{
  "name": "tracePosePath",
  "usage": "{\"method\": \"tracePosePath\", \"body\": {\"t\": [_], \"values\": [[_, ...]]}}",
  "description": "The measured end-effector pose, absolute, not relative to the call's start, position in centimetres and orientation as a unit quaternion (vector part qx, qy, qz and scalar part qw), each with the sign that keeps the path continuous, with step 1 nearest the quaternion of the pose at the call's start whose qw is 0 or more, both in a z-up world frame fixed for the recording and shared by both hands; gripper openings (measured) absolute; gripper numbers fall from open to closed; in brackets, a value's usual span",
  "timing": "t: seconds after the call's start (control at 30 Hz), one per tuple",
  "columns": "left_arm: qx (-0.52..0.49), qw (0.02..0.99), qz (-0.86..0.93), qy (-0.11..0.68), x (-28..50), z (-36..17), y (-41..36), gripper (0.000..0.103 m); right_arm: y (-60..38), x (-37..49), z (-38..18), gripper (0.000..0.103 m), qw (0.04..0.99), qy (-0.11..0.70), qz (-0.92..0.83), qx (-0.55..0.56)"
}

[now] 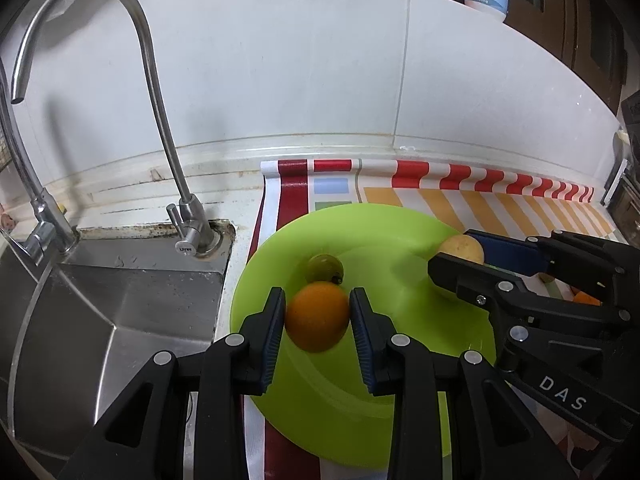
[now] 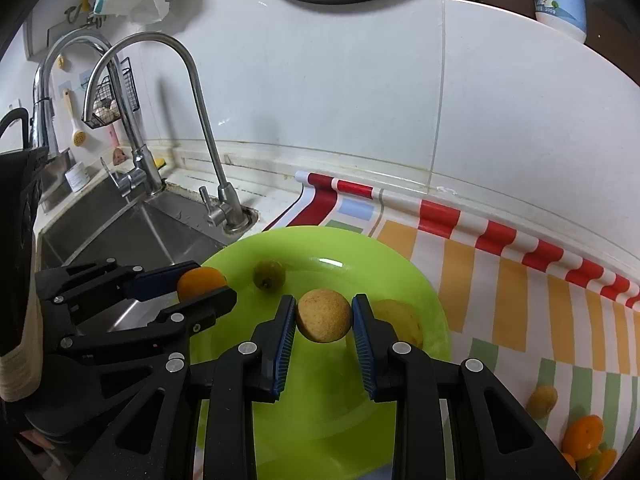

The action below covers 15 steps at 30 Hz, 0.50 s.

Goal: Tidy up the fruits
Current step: 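Open both tools to release the orange and kiwi onto the plate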

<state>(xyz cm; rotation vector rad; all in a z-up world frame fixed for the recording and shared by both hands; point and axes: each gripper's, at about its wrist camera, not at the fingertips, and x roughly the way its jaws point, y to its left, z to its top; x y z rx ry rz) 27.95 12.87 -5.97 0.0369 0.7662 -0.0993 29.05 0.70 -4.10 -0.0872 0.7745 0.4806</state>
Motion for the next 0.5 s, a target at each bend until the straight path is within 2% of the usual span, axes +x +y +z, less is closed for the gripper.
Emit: {"method": "tracePosePath", "body": {"t": [0.07, 0.17, 0.5], "values": [[0.019, 0.928, -0.045, 0.371, 27.9, -5.7, 12.8, 0.038, 0.7, 29.3, -4.1, 0.031, 0.896, 0.374, 0.236, -0.038], [0.021, 0.930, -0.036, 0.365, 27.6, -5.3, 12.9, 0.038, 0.6, 29.4, -4.1, 0.037, 0.896, 0.375, 0.236, -0.031], [0.030, 0.939, -0.018, 0.341, 24.8, -2.9, 12.4, 0.046, -1.3, 27.6, -2.5, 0.037, 0.904, 0.364, 0.223, -0.026]]}}
